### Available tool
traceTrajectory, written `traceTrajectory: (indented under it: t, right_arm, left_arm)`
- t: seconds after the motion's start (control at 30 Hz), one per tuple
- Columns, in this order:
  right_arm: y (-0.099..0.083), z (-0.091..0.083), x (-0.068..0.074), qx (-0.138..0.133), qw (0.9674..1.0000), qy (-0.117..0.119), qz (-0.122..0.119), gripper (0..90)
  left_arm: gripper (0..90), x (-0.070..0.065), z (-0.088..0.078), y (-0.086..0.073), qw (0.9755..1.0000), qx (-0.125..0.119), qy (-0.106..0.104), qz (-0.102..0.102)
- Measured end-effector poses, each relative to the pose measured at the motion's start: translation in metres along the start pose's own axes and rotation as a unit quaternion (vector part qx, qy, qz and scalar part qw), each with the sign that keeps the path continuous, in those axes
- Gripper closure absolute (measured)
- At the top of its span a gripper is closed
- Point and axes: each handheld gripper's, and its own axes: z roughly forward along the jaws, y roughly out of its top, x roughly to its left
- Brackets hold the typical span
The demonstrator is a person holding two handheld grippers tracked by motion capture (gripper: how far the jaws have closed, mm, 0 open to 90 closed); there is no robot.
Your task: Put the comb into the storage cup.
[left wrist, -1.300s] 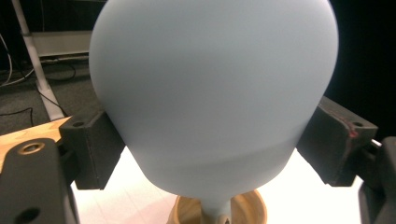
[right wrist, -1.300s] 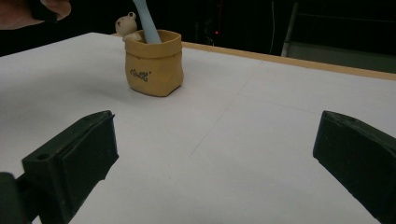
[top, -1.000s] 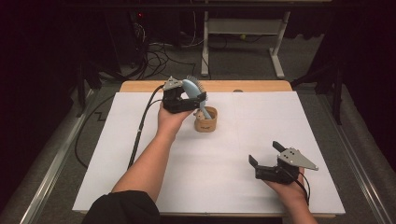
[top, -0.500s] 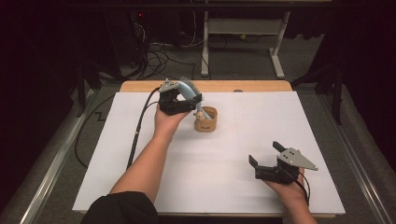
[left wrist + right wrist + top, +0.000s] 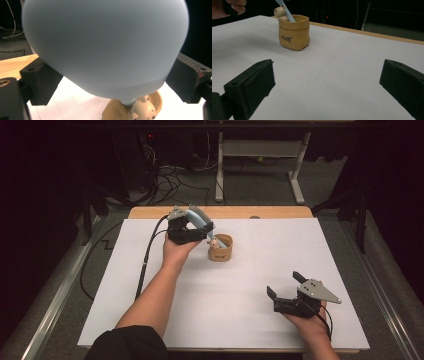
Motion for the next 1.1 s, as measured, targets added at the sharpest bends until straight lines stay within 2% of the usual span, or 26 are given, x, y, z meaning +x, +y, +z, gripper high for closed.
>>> traceTrajectory:
  t: [0.13, 0.3, 0.37, 0.53, 0.67, 1.1]
  right_arm:
    - [0.0, 0.001, 0.0, 0.001, 1.0, -0.001, -0.001, 0.5]
    - [0.0, 0.0, 0.0, 0.0, 1.0, -0.002, -0.002, 0.4]
    - [0.0, 0.0, 0.0, -0.001, 1.0, -0.002, 0.0, 0.5]
    - [0.0, 0.0, 0.0, -0.002, 1.0, -0.002, -0.001, 0.4]
    - [0.0, -0.001, 0.0, -0.002, 1.0, -0.004, 0.001, 0.4]
    - [0.001, -0.001, 0.001, -0.001, 1.0, -0.006, -0.003, 0.4]
  left_arm:
    - [6.4, 0.003, 0.0, -0.003, 1.0, 0.0, -0.001, -0.001]
    - [2.3, 0.001, -0.002, -0.005, 0.9999, 0.004, 0.006, 0.01]
    - [0.5, 0.002, -0.003, -0.006, 1.0, 0.006, 0.001, 0.007]
    - [0.0, 0.003, -0.008, -0.007, 0.9999, -0.004, 0.001, 0.013]
    - [0.0, 0.001, -0.015, -0.009, 0.9996, -0.008, -0.001, 0.025]
    - [0.0, -0.001, -0.043, -0.021, 0.9993, -0.011, -0.007, 0.035]
